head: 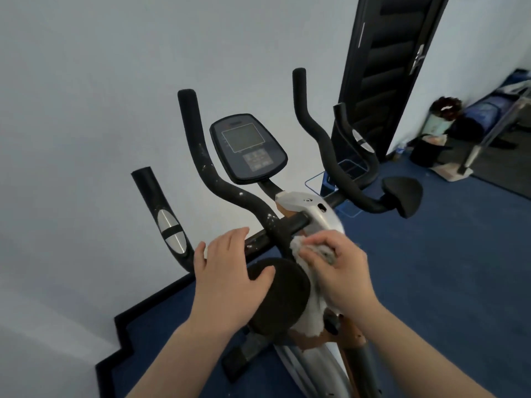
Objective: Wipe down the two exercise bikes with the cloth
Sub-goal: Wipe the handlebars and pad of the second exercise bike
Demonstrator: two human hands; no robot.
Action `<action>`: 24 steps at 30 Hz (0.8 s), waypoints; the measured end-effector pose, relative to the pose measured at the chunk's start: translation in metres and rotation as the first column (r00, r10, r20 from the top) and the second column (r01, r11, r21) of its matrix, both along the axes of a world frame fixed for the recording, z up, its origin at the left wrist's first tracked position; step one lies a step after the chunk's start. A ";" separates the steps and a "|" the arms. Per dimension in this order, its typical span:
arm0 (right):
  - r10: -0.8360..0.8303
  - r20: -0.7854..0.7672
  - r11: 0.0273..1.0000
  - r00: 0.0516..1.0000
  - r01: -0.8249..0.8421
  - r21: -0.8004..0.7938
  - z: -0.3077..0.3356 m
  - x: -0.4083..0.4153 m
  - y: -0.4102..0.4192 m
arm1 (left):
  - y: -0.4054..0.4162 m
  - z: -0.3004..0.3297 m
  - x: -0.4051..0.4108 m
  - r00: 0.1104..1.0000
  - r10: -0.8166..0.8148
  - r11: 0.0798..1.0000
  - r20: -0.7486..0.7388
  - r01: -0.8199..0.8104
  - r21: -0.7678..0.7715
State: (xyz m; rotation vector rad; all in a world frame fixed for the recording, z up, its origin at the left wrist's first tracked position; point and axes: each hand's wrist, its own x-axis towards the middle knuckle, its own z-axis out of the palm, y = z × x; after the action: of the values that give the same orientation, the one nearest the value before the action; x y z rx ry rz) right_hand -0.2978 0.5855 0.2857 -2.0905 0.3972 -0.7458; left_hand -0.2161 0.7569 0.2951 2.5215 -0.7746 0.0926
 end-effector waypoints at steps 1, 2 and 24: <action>0.069 -0.005 0.997 0.998 -0.069 -0.033 -0.002 0.001 0.004 | 0.001 0.002 0.004 1.000 -0.011 1.000 -0.010 0.012 0.021; 0.117 0.006 0.991 0.993 -0.117 -0.064 -0.002 0.004 0.005 | 0.002 0.004 0.008 1.000 -0.025 0.999 -0.016 0.026 0.040; 0.139 -0.050 0.956 0.989 -0.147 -0.256 0.028 0.072 -0.005 | 0.001 0.005 0.023 0.992 -0.129 0.974 0.018 0.123 0.191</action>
State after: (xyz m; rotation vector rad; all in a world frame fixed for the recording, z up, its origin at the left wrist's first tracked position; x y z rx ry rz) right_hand -0.2259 0.5801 0.3139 -2.3498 0.1686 -0.7106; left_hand -0.1932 0.7575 0.2997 2.6459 -0.9964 0.0146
